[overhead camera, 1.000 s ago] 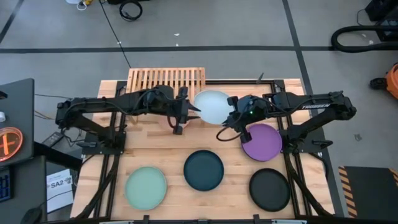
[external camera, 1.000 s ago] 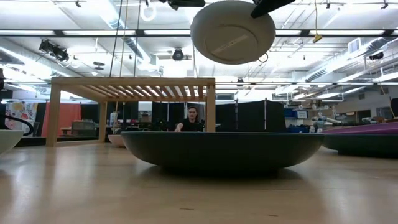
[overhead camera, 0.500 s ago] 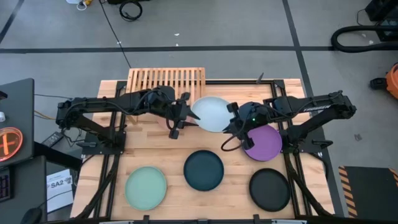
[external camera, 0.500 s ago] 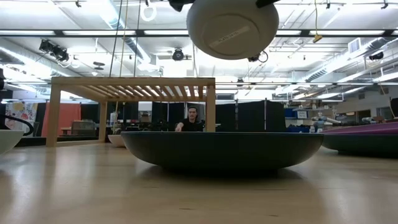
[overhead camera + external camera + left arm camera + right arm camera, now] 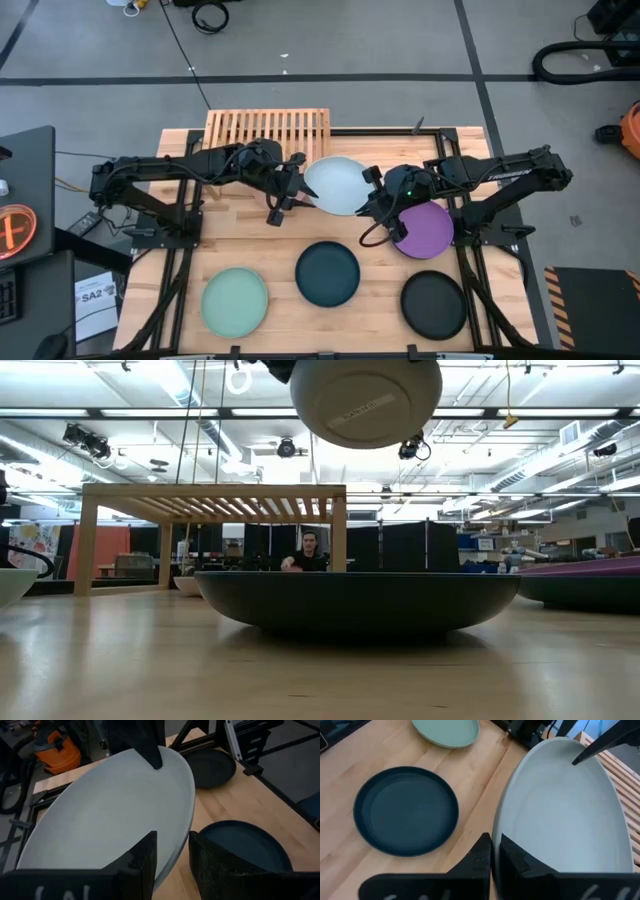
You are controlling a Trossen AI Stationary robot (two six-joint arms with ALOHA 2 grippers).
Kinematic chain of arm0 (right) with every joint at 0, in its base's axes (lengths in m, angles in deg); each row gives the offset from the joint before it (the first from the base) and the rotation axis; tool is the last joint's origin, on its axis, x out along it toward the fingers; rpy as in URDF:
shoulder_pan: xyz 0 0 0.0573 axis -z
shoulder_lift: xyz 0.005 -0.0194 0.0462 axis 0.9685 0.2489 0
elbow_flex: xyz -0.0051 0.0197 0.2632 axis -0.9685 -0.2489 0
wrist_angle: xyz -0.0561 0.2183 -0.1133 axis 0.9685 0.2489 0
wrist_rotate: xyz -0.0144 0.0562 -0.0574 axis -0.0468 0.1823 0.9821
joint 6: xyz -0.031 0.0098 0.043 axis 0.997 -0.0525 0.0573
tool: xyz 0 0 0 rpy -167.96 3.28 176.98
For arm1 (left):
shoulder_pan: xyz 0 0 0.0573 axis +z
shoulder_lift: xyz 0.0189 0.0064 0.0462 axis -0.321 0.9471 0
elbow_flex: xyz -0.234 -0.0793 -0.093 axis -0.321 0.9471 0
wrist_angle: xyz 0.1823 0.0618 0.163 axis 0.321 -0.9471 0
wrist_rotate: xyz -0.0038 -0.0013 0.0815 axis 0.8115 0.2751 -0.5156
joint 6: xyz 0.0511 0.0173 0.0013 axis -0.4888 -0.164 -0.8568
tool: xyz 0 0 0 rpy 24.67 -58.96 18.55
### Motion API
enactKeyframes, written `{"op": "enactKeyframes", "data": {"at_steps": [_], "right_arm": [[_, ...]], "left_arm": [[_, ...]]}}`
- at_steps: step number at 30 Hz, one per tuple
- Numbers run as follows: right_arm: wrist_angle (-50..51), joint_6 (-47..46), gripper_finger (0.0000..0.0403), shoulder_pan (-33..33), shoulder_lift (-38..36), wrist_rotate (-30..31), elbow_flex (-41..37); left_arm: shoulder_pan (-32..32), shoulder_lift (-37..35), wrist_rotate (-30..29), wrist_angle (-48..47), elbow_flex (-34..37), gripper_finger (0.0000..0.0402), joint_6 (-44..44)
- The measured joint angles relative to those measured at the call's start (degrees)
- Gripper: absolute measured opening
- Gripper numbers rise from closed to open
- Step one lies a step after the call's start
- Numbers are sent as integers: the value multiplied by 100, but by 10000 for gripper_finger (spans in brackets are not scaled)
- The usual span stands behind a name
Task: Place and stack plates onto a shelf
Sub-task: Put the white plate on the shelf
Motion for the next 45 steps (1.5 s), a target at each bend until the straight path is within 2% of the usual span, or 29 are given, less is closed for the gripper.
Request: {"op": "enactKeyframes", "data": {"at_steps": [6,13,19,30,35,39,45], "right_arm": [[-89,159,20,2,0,-2,-2],[-215,665,21,2,0,-9,-7],[-233,730,23,2,0,-10,-7],[-311,724,65,15,-9,170,4],[-309,677,72,13,-9,478,4],[-443,655,85,13,-9,500,4],[-936,619,118,9,-7,467,20]], "left_arm": [[0,0,37,-32,0,111,-55],[-2,-2,415,-51,0,83,-80],[-4,0,568,-52,0,59,-88],[-11,10,582,-38,10,20,-36],[-4,11,522,-38,9,17,-39],[-4,11,506,-29,9,16,-36],[13,17,147,8,9,15,-8]]}}
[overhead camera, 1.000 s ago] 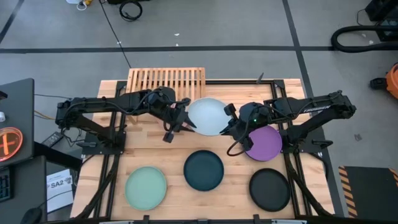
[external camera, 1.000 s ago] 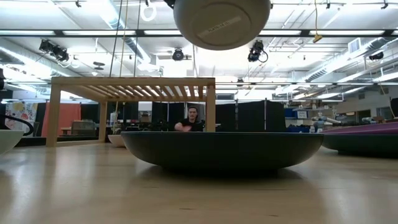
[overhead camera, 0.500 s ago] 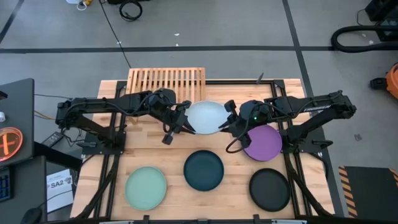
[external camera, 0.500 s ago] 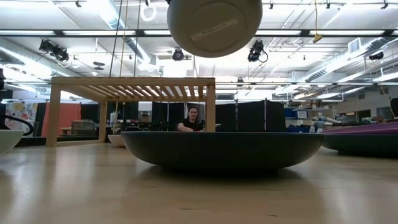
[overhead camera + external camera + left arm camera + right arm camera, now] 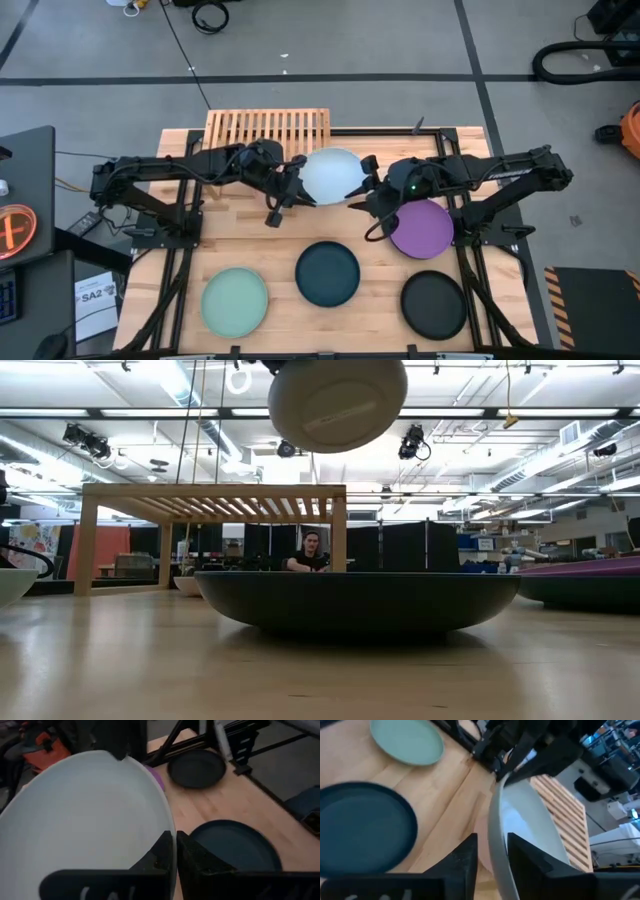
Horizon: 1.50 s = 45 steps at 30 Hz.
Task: Place and stack plates onto a shelf
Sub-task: Put the white plate on the shelf
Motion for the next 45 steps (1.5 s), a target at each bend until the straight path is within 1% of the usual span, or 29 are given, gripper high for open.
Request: {"op": "enactKeyframes", "data": {"at_steps": [7,11,14,19,22,29,33,35,37,40,45], "right_arm": [[-104,6,160,0,0,-11,-4],[-180,21,183,-2,0,25,-9],[-271,21,192,-21,0,345,-9],[-271,21,194,-22,0,968,-11],[-268,23,193,-22,0,1196,-15],[-240,23,194,-22,2,1212,-15],[-220,23,194,-20,2,1208,-15],[-218,23,195,-20,2,1208,-16],[-218,23,194,-20,2,1208,-17],[-217,21,194,-20,2,1203,-17],[-189,23,194,-20,4,1197,-18]], "left_arm": [[5,0,-217,-13,0,15,-24],[0,0,-537,-22,0,15,-31],[0,0,-925,-24,0,15,-46],[0,0,-1779,-57,0,15,-56],[0,-2,-2405,-162,0,15,-56],[0,-4,-4122,-682,0,15,-13],[0,-17,-4851,-1084,0,14,201],[0,-17,-5124,-1364,0,14,404],[11,-17,-5262,-1686,0,14,622],[72,-41,-5285,-2211,-2,14,937],[289,-426,-5311,-3029,-2,14,1433]]}}
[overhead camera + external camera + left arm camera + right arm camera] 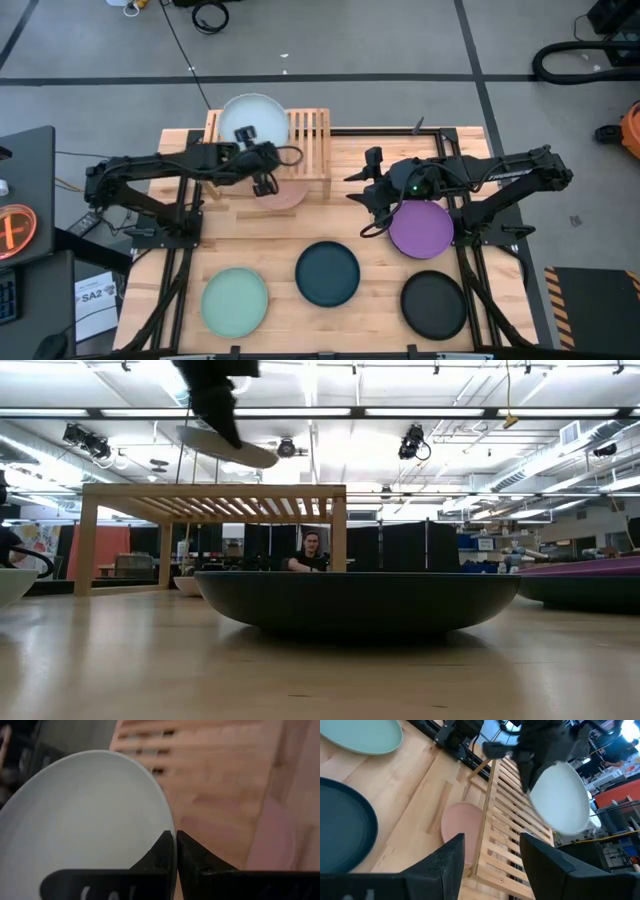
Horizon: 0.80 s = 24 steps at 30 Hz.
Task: Place and stack plates onto a shelf
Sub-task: Put the white plate on the shelf
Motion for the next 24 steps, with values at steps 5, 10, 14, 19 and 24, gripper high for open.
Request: {"op": "enactKeyframes", "data": {"at_steps": [5,10,14,19,24], "right_arm": [[14,-2,195,0,0,1,-4],[18,0,193,2,0,-7,-4],[17,-1,193,0,0,-12,-4],[15,-2,193,0,0,-24,-4],[15,-2,193,2,0,-29,-4]], "left_arm": [[244,-728,38,-426,-2,14,448],[480,-1367,122,-598,98,14,690],[715,-1731,321,-414,531,14,703],[1025,-1963,619,86,1274,14,559],[1344,-1950,1046,857,1897,14,218]]}}
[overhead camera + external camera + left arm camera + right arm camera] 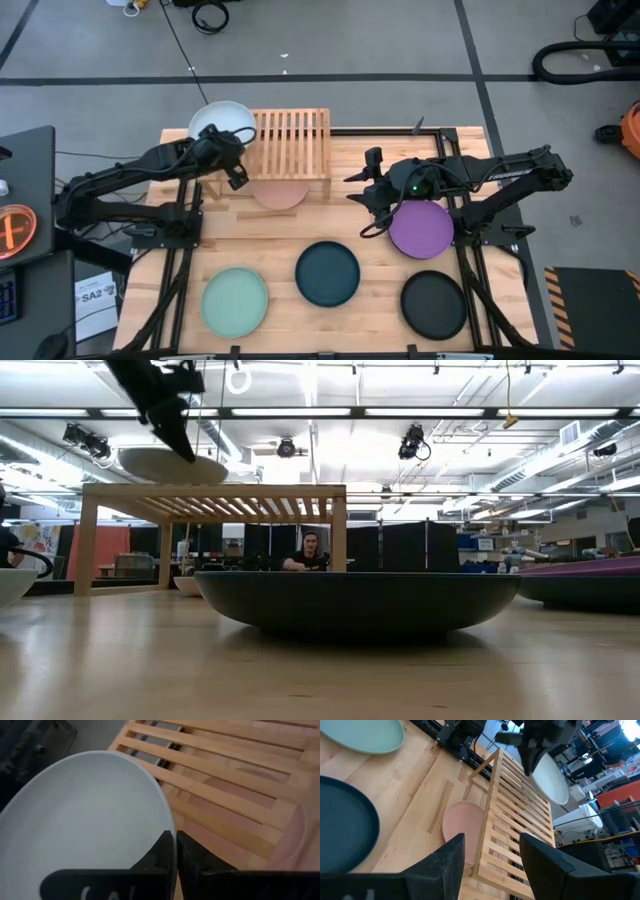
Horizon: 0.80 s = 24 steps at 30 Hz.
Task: Place and stack plates onto a shelf
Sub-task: Put the white plate on the shelf
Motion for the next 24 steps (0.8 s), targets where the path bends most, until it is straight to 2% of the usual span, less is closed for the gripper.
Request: {"op": "enactKeyframes", "data": {"at_steps": [5,14,24], "right_arm": [[0,-2,193,0,0,-14,0],[-2,-2,193,0,0,-17,0],[-4,-4,193,0,0,-17,0]], "left_arm": [[365,9,445,496,403,14,-135],[754,7,1009,525,442,22,-114],[780,7,1055,516,442,27,-140]]}}
